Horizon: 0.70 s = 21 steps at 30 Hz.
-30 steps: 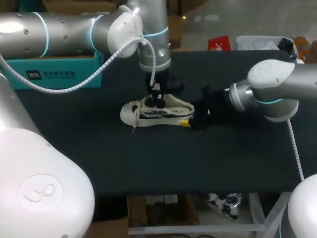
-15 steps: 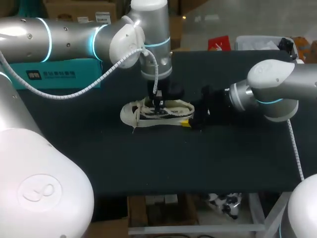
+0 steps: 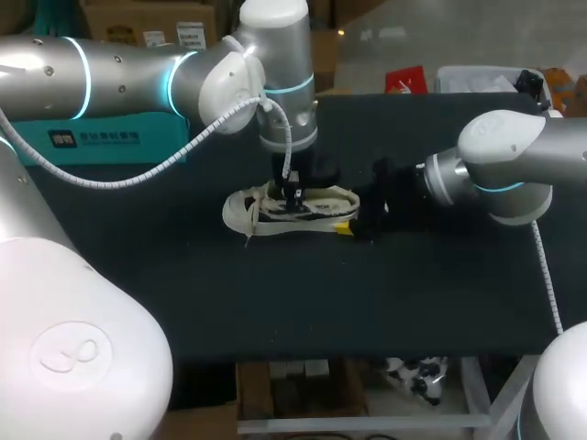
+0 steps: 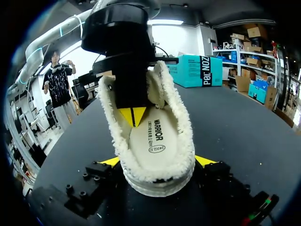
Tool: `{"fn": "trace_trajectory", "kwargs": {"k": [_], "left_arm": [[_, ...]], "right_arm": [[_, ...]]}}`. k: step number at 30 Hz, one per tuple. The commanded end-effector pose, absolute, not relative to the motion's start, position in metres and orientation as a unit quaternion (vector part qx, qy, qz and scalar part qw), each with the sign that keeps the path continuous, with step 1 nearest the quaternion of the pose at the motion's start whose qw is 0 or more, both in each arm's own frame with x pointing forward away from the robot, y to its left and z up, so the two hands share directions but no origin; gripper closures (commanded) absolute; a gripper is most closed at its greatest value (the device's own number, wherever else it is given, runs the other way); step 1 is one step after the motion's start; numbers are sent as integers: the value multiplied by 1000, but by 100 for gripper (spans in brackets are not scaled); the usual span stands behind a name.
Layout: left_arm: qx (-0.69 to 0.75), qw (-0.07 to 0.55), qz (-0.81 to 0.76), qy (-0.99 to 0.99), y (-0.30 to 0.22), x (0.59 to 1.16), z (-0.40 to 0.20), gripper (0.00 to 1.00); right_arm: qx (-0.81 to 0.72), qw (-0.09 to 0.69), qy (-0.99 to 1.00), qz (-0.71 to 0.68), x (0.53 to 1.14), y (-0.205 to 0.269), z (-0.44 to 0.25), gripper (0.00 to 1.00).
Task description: Open the shoe tongue, take the insole out of the shoe, put the insole back into the shoe, and pack the shoe into the shoebox
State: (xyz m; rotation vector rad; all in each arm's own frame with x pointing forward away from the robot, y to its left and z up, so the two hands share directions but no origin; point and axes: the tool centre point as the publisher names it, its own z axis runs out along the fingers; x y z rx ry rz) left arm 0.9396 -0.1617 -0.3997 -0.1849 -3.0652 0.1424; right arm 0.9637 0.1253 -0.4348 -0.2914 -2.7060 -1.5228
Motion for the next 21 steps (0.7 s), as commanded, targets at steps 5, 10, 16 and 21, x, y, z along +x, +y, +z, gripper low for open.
{"fn": "trace_trajectory", "kwargs": {"k": [5, 10, 16, 21], "left_arm": [[-39, -13, 50, -998, -161, 935, -438, 83], [-36, -17, 49, -998, -163, 939, -446, 76], [-21, -44, 47, -998, -164, 953, -460, 71], [-22, -56, 53, -997, -164, 967, -471, 70]], "right_arm": [[-94, 13, -867, -489, 967, 124, -446, 100], [-94, 13, -867, -489, 967, 124, -446, 100], [-94, 13, -867, -489, 967, 124, -446, 100], [-94, 13, -867, -489, 967, 124, -446, 100]]}}
